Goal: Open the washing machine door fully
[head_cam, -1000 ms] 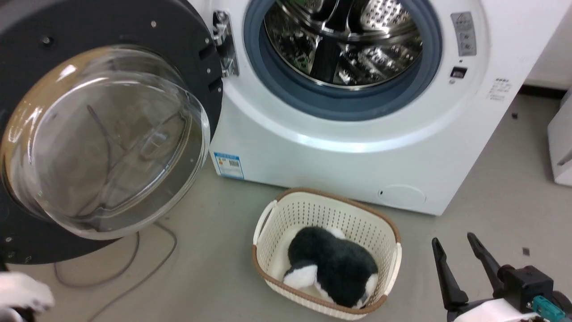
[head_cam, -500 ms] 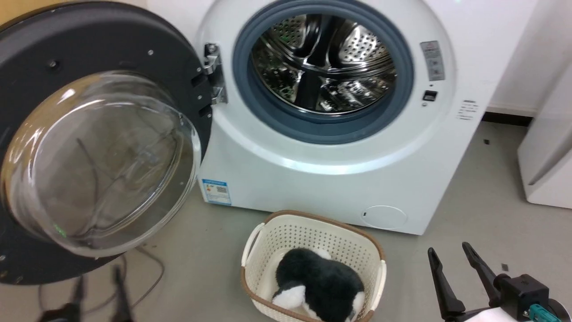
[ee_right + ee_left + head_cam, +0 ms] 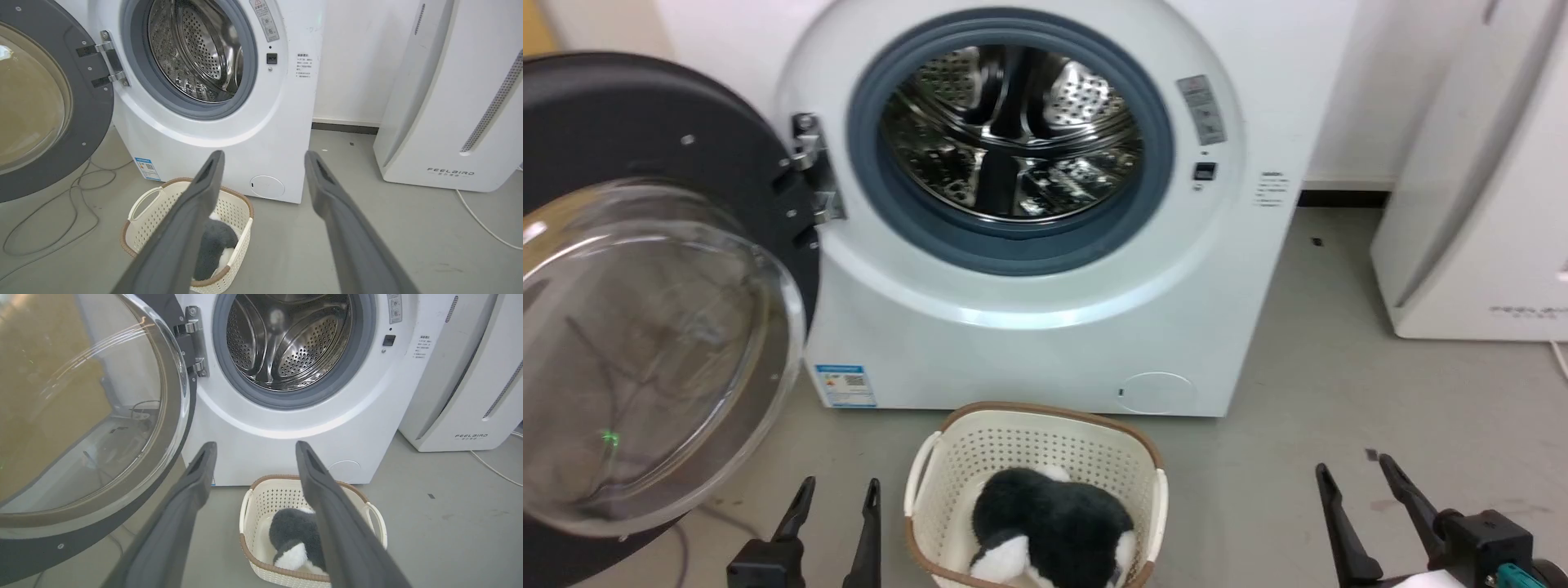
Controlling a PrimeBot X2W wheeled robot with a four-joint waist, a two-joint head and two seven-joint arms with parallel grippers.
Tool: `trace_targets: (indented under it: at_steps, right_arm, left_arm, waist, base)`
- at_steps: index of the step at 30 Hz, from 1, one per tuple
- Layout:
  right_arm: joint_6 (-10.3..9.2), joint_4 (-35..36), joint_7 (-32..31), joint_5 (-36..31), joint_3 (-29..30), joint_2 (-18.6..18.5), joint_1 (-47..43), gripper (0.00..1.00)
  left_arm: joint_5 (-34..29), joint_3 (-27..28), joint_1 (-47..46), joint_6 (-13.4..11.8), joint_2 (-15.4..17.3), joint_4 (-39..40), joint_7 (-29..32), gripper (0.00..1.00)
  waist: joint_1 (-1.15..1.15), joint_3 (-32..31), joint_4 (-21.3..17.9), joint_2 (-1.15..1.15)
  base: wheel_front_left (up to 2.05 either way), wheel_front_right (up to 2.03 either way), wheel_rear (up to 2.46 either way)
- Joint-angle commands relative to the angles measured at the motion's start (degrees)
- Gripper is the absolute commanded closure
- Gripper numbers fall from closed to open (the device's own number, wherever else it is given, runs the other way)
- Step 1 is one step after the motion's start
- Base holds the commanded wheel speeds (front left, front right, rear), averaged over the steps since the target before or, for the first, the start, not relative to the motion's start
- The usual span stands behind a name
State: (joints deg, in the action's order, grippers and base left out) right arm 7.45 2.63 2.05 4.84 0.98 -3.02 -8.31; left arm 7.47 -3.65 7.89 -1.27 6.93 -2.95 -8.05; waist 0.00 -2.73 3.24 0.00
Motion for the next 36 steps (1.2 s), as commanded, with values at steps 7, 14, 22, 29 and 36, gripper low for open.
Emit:
trace_targets:
  at_steps: [7,14,22,29,36]
  right_arm:
    - [0.03,0.3,0.0,0.2,0.1,0.1,-1.1,0.0]
    - [0.0,-0.1,0.1,0.2,-0.2,0.0,-0.6,1.0]
    - [0.0,-0.2,0.0,0.0,-0.2,0.0,-0.2,1.0]
    - [0.0,-0.3,-0.1,-0.3,-0.2,0.0,0.3,1.0]
    - [0.01,-0.5,-0.3,-0.6,-0.3,0.0,0.8,1.0]
  left_arm:
    - [-0.6,-1.0,-0.8,-0.4,0.3,0.0,0.5,0.0]
    - [-0.2,-1.2,-0.2,-0.3,0.1,-0.2,0.5,1.0]
    - [-0.5,-1.0,-0.4,-0.3,-0.1,-0.2,0.8,1.0]
    - [-0.9,-0.8,-0.9,-0.2,-0.4,0.0,1.2,1.0]
    - [-1.3,-0.5,-1.3,-0.1,-0.6,0.2,1.6,1.0]
  waist:
    - [0.0,0.8,-2.5,0.0]
    - [0.0,1.2,-2.4,0.0]
    - [0.0,1.3,-2.4,0.0]
    - [0.0,1.4,-2.5,0.0]
    - [0.0,1.5,-2.5,0.0]
  base:
    - [0.0,0.0,0.0]
    - [0.0,0.0,0.0]
    - [0.0,0.0,0.0]
    - [0.0,0.0,0.0]
    - [0.0,0.0,0.0]
